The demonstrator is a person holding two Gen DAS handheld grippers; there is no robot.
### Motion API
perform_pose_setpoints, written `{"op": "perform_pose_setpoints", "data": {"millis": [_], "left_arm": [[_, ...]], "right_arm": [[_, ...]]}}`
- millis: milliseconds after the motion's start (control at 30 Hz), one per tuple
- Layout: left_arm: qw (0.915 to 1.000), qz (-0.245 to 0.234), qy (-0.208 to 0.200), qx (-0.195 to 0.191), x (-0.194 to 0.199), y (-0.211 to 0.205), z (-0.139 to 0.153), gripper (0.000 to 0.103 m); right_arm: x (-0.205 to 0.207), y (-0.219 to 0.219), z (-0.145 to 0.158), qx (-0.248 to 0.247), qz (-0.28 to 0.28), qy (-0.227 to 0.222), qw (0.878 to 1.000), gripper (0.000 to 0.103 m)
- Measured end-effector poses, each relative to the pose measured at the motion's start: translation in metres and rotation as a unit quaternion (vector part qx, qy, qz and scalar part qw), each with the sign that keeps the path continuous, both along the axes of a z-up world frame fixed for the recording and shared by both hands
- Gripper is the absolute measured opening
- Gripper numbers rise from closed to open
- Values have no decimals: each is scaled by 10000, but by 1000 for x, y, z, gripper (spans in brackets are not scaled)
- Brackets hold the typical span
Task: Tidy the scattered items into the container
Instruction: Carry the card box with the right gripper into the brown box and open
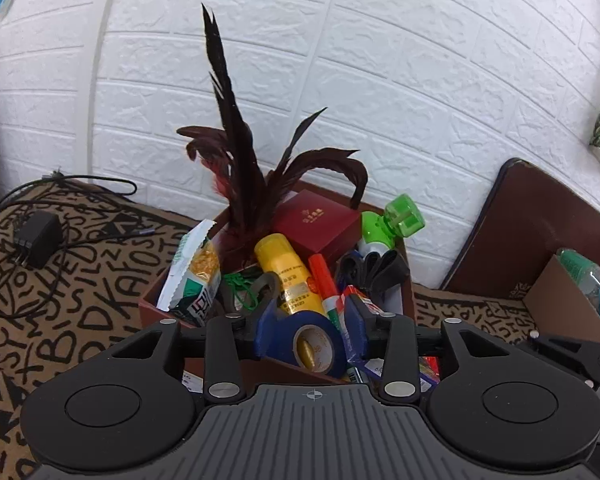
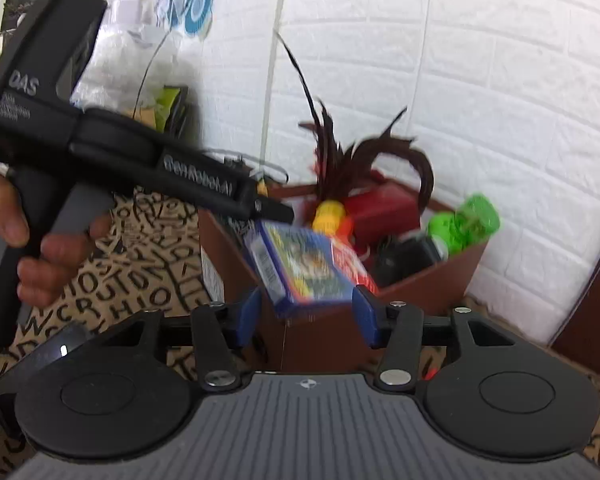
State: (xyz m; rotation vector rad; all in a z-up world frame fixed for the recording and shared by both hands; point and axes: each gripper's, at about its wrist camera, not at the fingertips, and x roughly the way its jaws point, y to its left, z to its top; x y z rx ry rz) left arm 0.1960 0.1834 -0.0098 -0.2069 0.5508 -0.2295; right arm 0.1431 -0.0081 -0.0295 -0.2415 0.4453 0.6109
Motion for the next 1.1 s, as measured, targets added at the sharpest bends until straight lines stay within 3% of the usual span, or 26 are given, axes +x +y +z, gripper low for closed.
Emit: {"op": "perform_pose_setpoints", "data": {"millis": [100,167,267,400,467,567,667,833,967,1033,1100], "left_arm": [[9999,53,9,-110,-3,6,2,65],[9999,30,27,-163,-5,7,4,65],[9997,-190,80,-114,-8,2,4,63],[9987,-455,125,184,-6,-13,-2,43],[9989,-399,139,219,-2,-18,-6,41],[9986,-410,248,225,9,-24,-9,27],[9979,-406,387,315,21,-32,-20,23],[9979,-459,283,371,24,-37,-21,25],[9978,-479,242,392,22,-36,-22,27],[9980,-491,253,323,21,-36,-22,47],[9982,-497,262,219,15,-36,-20,78]], "right_arm": [[-2,-2,-1,85,60,125,9999,50],[-1,1,0,60,109,141,9998,42],[-4,4,0,-15,128,46,9999,40],[-2,5,1,-77,90,19,9999,39],[3,8,0,-155,55,61,9998,36],[9,10,1,-154,131,58,9998,37],[12,14,2,-158,187,46,9997,37],[18,15,0,-4,216,106,9997,39],[22,12,-1,134,139,202,9996,49],[22,12,-1,145,103,228,9996,51],[19,12,0,107,66,173,9998,61]]}}
